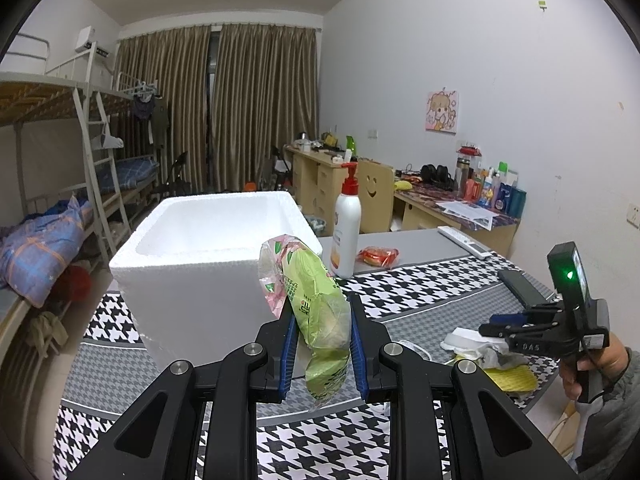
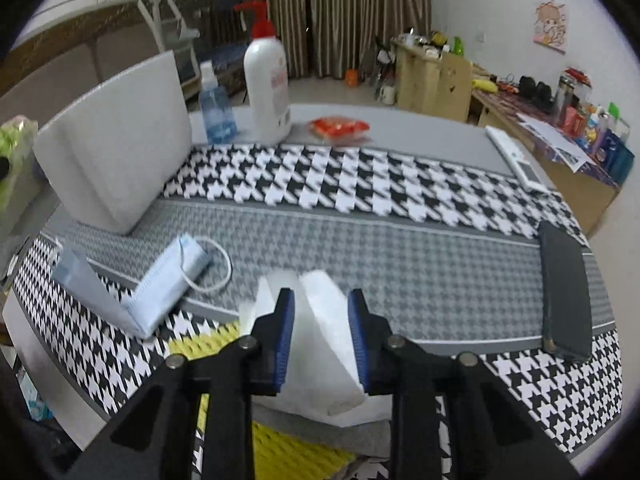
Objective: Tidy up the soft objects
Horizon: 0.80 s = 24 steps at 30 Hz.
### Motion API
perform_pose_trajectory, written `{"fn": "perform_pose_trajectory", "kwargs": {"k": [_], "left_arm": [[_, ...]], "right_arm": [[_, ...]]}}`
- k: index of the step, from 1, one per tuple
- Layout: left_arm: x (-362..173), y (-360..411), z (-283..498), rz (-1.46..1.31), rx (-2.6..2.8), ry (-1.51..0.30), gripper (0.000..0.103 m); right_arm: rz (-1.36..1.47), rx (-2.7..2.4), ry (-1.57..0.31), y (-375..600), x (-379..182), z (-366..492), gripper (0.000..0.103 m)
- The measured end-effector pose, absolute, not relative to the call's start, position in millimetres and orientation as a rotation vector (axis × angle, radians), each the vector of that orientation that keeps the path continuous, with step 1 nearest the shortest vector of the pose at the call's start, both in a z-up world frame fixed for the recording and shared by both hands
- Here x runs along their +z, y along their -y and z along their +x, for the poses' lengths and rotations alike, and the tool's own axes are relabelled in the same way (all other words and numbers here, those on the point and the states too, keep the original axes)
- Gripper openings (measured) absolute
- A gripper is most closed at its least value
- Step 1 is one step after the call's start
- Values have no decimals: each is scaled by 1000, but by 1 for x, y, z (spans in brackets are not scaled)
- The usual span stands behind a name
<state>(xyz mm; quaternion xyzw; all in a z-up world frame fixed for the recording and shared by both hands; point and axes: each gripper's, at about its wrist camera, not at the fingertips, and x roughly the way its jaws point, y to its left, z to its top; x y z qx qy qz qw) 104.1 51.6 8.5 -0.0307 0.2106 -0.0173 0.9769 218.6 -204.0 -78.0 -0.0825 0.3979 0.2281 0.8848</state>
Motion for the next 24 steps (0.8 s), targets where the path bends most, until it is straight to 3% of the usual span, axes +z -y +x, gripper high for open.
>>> {"fn": "perform_pose_trajectory", "kwargs": {"k": [18,21,24], "left_arm": [[3,-59,106,-82,-39,-436,25],[3,-58,104,-78,-41,-432,25],[6,-58,103,-79,-38,-425,25]], "right_arm": [[-264,531,-949,187,-103,229,31],[-242,544,-955,189,-100,231,18],[-193,545,-916,197,-84,228,15]]}}
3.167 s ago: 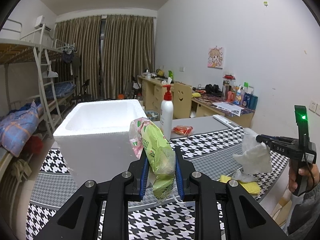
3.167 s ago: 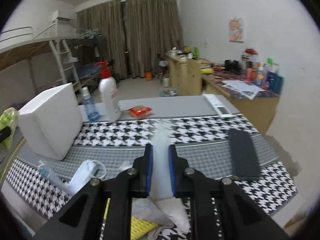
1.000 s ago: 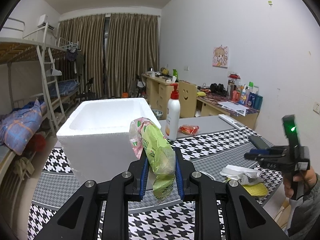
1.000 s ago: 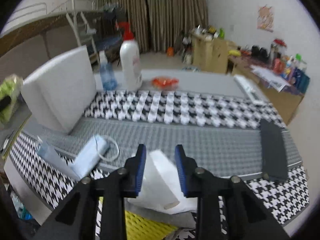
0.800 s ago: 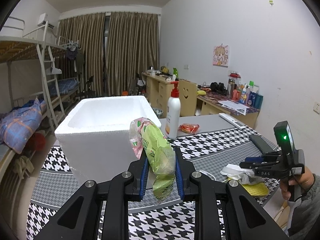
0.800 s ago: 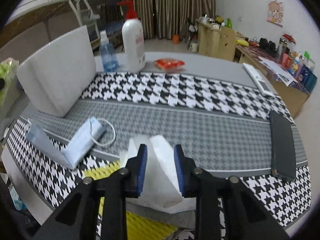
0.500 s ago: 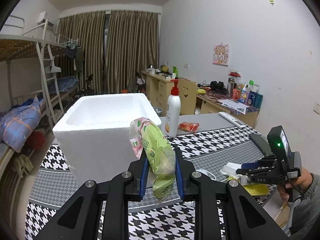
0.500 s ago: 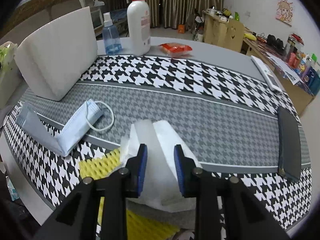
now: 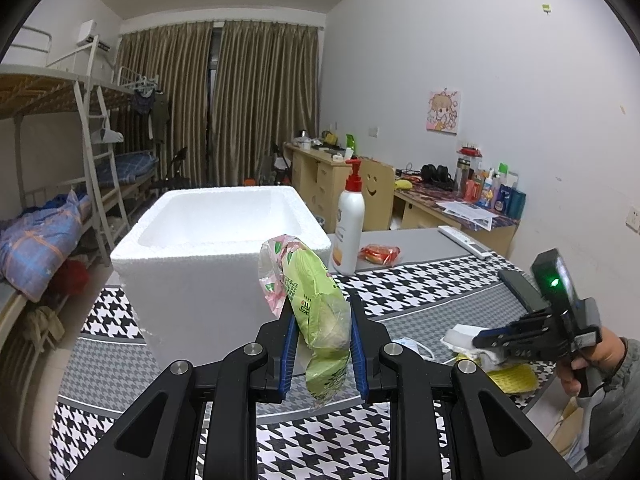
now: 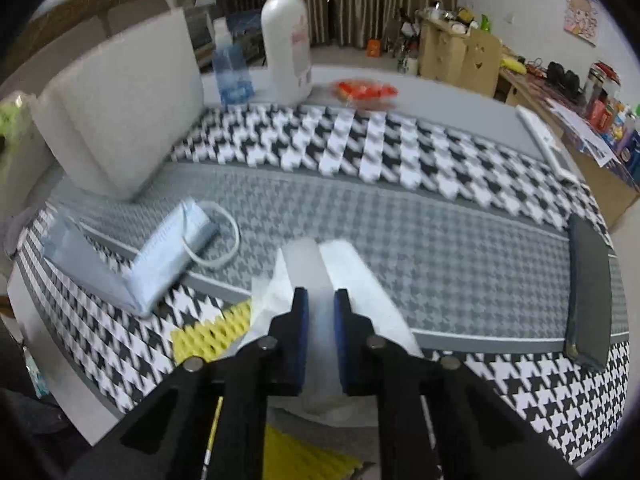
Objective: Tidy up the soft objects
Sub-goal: 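Carry the snack bag over the white foam box with the left tool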
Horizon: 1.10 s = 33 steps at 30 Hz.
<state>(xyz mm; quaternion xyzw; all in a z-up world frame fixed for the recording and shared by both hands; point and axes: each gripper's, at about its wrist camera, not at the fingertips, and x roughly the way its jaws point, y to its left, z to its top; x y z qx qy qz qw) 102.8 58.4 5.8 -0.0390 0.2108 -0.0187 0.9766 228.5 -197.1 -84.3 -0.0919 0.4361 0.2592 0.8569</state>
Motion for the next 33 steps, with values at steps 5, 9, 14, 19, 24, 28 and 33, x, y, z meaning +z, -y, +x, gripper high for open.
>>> {"fn": "perform_pose_trajectory", "kwargs": {"k": [5,9,14,19,24,28,33], "left_arm": [[8,-57,101,-71,-40,-416,25],[10,-57,100,-72,-42,-406,25],[10,-59,96,-75,-35,-397,25],[15,-62,94,-71,-24,-377,25],[23,-63,92,-59,-19,-353,25],[29,-63,93,-51,-18,-339,25],[37,-65,93,-44,-18,-321,25]], "right_arm": [[-124,565,-822,208,-51,214,15],[-29,573,-728,221,-22,206,15],[28,580,-677,225,-2,203,15],[68,594,-609,224,17,197,15],[72,611,-561,217,30,193,15],[67,628,-531,208,37,191,15],[58,657,-503,197,46,189,15]]}}
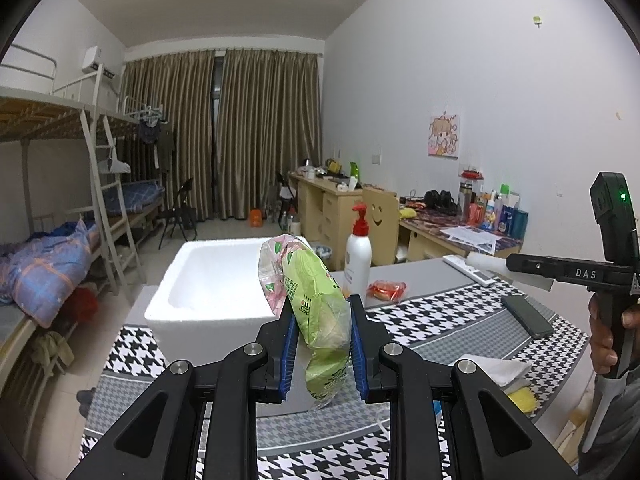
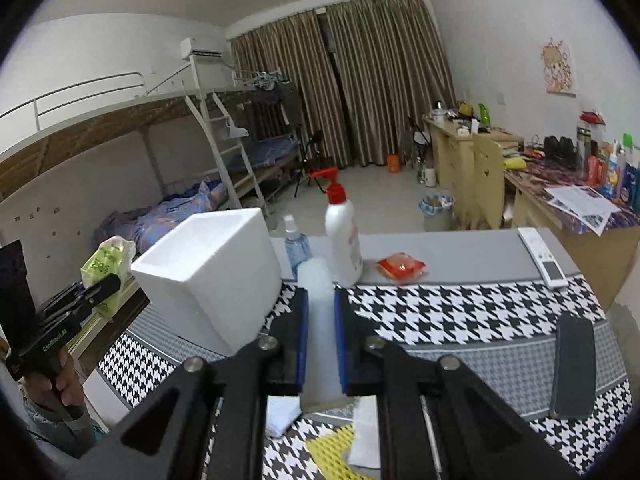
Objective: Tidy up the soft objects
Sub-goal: 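Carry the snack bag over the white foam box with the left tool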
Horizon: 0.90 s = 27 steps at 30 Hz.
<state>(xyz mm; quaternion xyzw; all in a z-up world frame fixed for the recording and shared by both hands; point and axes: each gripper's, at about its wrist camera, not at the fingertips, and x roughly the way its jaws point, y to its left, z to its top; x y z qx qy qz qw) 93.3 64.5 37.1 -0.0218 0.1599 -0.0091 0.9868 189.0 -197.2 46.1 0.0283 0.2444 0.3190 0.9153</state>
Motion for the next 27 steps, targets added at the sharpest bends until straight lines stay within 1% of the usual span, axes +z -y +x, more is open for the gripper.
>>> {"fn": "perform_pose_trajectory", "kwargs": {"k": [9,27], "left_arm": [[51,-71,99,-34,-4,-300,25],[60,-80,122,-15,24,-299,25]], "right_arm": [[52,692,-470,180,59,188,15],[6,739,-431,131,76,189,15]]}}
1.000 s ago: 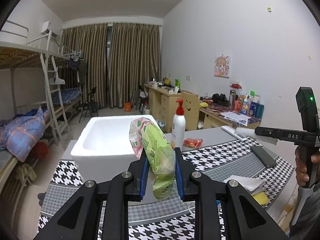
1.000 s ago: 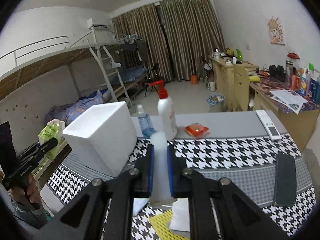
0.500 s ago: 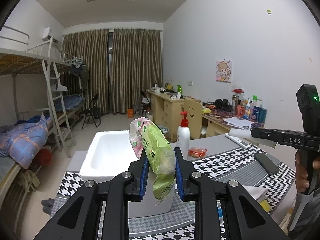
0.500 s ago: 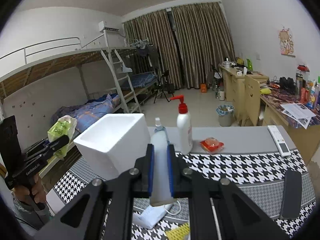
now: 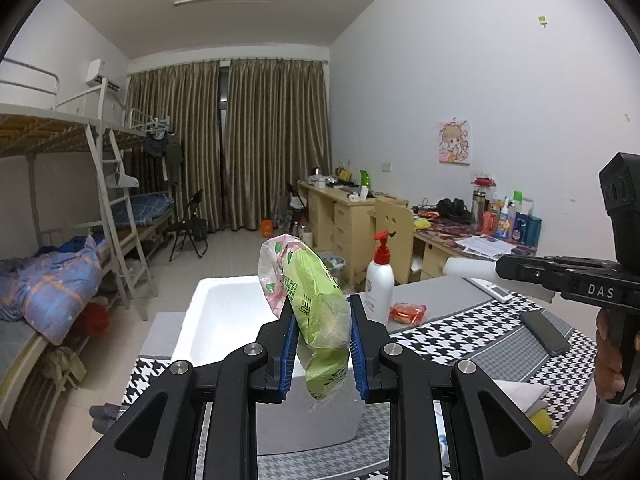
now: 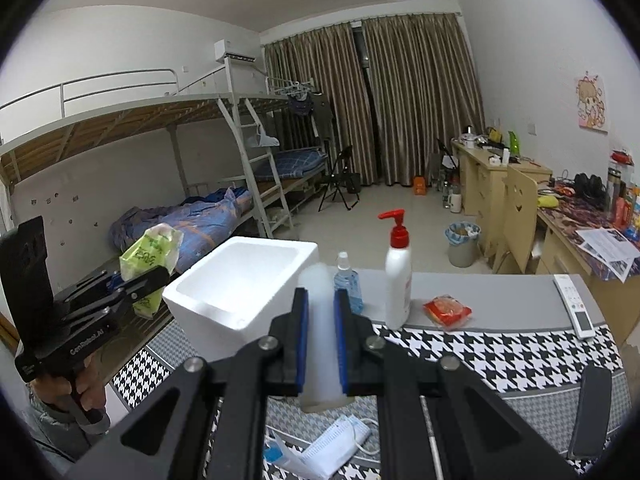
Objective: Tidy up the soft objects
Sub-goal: 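Carry the snack bag over the white foam box with the left tool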
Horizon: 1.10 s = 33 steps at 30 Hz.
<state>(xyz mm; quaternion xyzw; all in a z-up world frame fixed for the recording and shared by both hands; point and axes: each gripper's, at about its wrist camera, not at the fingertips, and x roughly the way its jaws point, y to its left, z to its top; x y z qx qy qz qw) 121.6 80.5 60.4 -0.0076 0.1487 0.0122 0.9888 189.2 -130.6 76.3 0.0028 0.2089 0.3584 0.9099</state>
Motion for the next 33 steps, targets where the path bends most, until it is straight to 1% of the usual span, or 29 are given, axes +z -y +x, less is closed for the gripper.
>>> {"fn": "perform_pose_trajectory", "kwargs": {"k": [8,33], "left_arm": [[64,-92,132,-24,45,-306,25],[48,-127,187,-60,71,-436,25]], "right_arm": [[-5,756,-440,108,81,195,15],[-46,787,-501,45,82,218,16]]}}
